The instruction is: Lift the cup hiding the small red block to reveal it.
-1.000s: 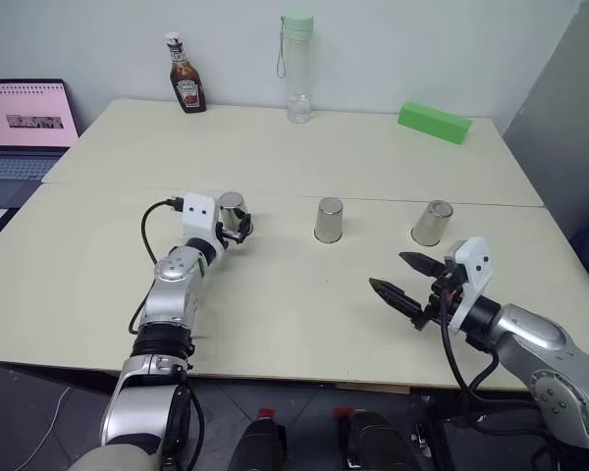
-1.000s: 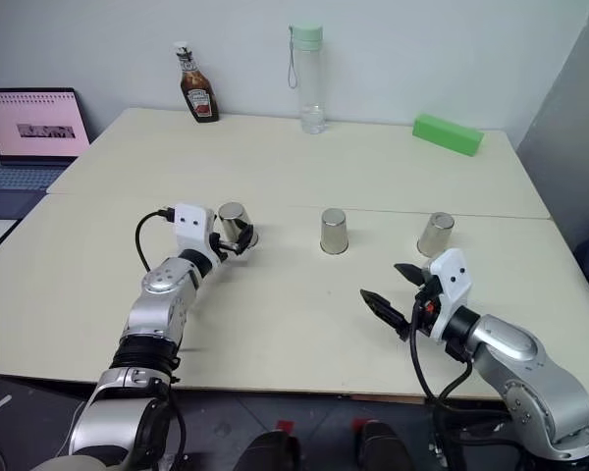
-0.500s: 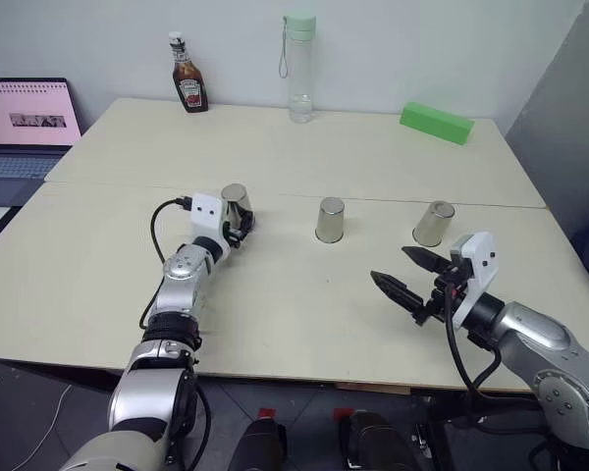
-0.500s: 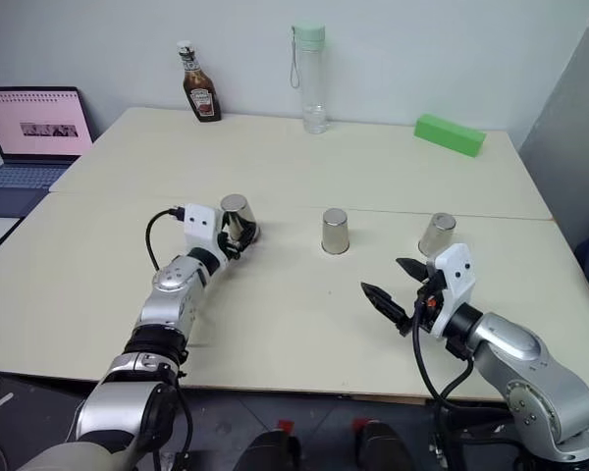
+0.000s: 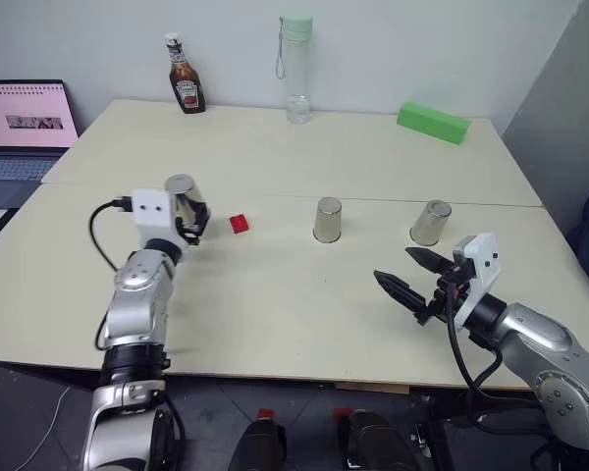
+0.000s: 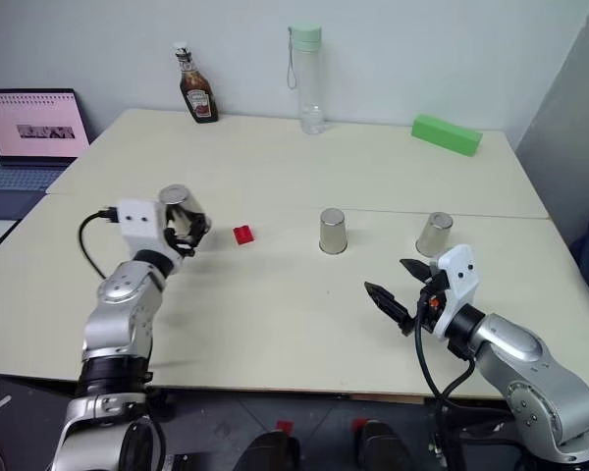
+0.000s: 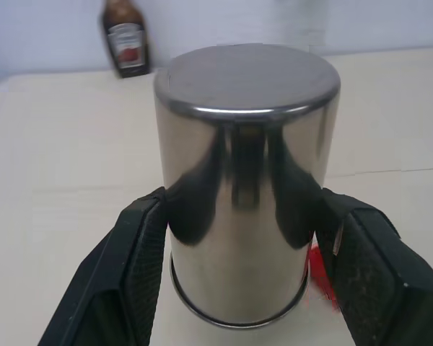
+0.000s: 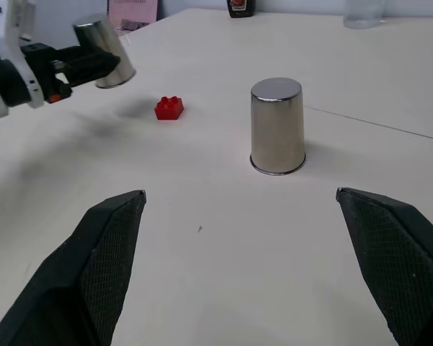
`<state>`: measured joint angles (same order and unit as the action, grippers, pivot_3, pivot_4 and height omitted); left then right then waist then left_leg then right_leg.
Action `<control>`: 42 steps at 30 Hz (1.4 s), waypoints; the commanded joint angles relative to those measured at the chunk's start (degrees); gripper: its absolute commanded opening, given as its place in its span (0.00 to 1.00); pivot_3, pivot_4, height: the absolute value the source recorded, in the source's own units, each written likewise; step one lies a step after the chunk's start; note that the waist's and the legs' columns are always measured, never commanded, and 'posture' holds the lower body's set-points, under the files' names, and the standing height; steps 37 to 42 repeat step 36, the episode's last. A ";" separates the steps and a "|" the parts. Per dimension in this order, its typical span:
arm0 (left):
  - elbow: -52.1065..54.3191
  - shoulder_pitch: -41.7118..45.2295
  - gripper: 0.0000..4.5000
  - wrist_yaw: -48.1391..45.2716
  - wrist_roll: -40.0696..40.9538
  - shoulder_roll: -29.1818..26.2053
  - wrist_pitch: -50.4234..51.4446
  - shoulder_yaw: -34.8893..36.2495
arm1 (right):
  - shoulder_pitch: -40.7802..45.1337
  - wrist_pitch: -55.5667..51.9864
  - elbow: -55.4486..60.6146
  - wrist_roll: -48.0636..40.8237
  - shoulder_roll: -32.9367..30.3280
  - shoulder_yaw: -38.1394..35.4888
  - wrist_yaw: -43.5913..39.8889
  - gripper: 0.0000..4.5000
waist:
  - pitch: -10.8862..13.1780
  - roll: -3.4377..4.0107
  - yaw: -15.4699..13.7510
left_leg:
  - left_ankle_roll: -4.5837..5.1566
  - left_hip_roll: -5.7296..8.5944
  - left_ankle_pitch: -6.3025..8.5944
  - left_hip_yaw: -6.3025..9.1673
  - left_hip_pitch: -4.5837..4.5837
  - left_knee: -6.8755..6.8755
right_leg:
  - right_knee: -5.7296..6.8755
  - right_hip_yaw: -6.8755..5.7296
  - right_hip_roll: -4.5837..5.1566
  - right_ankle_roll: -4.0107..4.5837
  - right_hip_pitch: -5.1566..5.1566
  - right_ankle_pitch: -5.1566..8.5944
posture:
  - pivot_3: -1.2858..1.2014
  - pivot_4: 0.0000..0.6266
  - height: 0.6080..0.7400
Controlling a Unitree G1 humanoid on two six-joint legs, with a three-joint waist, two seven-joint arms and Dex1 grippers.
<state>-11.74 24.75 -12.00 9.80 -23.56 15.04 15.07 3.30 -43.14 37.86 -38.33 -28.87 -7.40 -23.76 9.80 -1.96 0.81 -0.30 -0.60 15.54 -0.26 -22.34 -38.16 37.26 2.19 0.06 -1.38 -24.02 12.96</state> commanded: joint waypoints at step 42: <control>32.40 -13.40 0.99 -14.46 15.61 -13.10 31.01 2.03 | 1.19 0.80 -1.06 -1.98 -1.20 -1.54 -2.00 1.00 | -0.03 -0.04 0.50 | 0.01 -0.01 -0.02 -0.08 0.08 -0.05 | -0.01 0.02 0.04 0.01 0.04 0.01 | 0.52 0.24 1.00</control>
